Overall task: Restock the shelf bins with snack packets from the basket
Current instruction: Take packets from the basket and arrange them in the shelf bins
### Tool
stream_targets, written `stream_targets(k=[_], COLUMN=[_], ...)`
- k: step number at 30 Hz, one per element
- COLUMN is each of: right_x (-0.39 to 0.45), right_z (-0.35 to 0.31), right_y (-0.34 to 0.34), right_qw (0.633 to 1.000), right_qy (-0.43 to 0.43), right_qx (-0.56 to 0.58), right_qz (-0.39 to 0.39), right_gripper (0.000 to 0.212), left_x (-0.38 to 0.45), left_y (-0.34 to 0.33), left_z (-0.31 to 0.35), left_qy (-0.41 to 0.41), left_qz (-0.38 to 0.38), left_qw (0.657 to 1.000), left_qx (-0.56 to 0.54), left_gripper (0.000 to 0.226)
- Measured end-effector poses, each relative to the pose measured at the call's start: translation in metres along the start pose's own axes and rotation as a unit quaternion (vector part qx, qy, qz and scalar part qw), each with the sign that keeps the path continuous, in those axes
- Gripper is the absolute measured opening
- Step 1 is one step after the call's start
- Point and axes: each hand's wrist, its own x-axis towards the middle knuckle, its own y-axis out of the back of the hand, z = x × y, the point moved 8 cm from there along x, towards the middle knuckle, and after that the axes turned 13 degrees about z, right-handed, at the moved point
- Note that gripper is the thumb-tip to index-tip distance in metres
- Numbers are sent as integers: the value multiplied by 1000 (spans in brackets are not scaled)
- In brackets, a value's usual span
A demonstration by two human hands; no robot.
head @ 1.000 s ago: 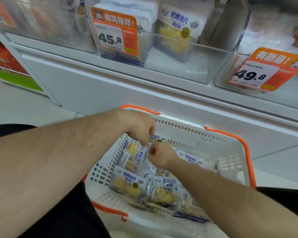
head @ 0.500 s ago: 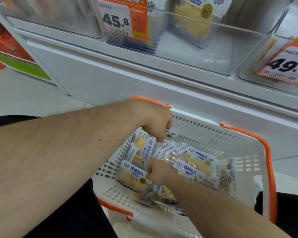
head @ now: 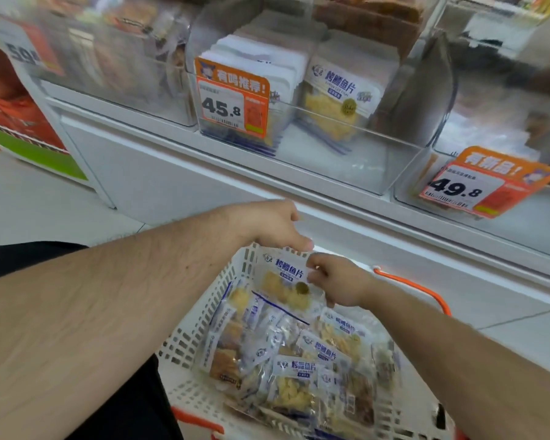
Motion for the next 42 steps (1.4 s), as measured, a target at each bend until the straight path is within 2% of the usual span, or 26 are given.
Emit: stream_targets(k=[3,5,9,10,12,13,14,18,22,26,30,33,38,42], right_x=[-8,-17,-35,-39,-46,-49,-51,-59,-60,-56,-55,-56,-54,-26], right_z=[-1,-6,-30,-36,-46,-50,-53,-67,-85,-94,-107,-119,-132,-130], right_y=[54,83,132,142,157,163,168,184,199,215,232,254,285,283], right_qw=[999,997,991,988,985,983,983,978,962,946,932,908,852,854], right_qy=[9,15,42,46,50,50,48,48,53,35,54,69,87,55], right_qx=[7,25,47,62,80,82,83,55,3,22,38,56,59,-9], right_qz=[44,68,120,130,146,153,160,195,266,323,358,409,513,518], right_gripper=[15,16,18,19,18,17,16,7,20,19,20,17,15,11], left_x=[0,0,-5,-6,-11,-11,-11,-18,-22,-28,-30,-26,-21,-21], left_y=[16,19,22,23,26,28,31,53,68,90,106,115,113,106], left_z=[4,5,11,13,17,17,17,23,32,38,43,38,29,32], left_qy=[19,28,18,16,11,9,2,-36,-63,-85,-97,-79,-39,-39], left_qz=[52,58,54,45,38,43,54,129,179,240,257,273,270,252], left_qw=[994,988,974,971,959,953,949,938,922,884,852,819,819,837], left_qx=[-95,-143,-220,-235,-282,-300,-311,-319,-338,-391,-446,-498,-505,-484], left_gripper=[82,82,98,85,34,16,13,22,19,22,22,13,35,31])
